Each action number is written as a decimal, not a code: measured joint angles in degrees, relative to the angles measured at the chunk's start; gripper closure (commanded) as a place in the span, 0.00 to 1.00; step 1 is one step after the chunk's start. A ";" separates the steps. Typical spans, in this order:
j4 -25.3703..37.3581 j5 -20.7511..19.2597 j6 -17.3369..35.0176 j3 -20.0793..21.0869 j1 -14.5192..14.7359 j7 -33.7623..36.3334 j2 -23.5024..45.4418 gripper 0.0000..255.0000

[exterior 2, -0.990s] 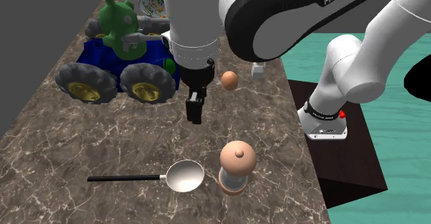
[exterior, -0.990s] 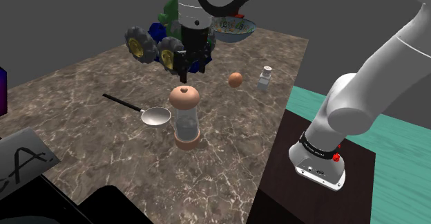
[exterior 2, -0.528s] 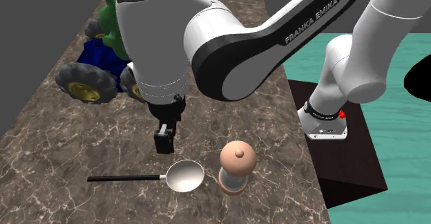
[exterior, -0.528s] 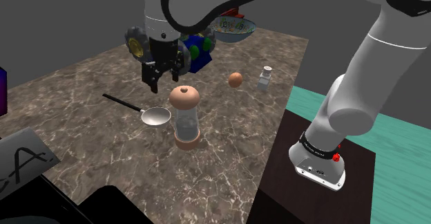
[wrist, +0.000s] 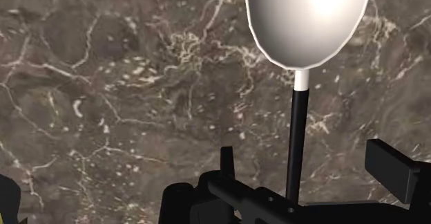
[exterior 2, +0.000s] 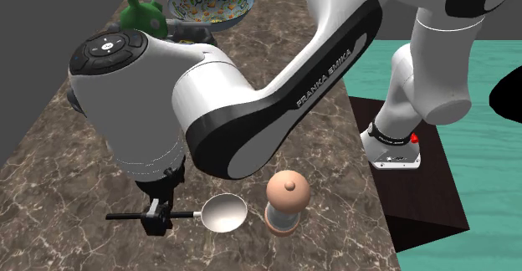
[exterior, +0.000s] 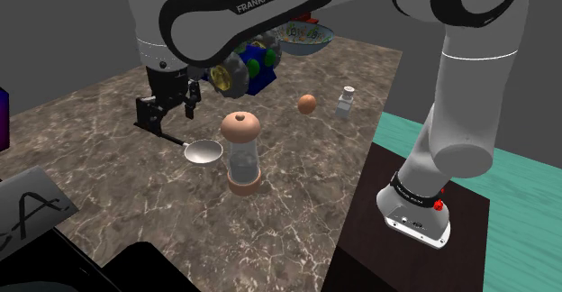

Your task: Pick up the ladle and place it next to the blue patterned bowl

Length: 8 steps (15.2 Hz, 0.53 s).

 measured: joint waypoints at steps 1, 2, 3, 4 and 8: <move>0.89 -0.64 0.21 -0.04 0.55 0.50 1.05 0.00; 0.99 -0.97 0.71 -0.11 0.75 0.65 1.63 0.00; 1.08 -1.34 1.24 -0.19 1.03 0.97 2.26 0.00; 0.82 -1.62 1.94 -0.27 1.18 1.15 2.73 0.00; 0.20 -2.42 3.95 -0.58 1.58 1.67 4.23 0.00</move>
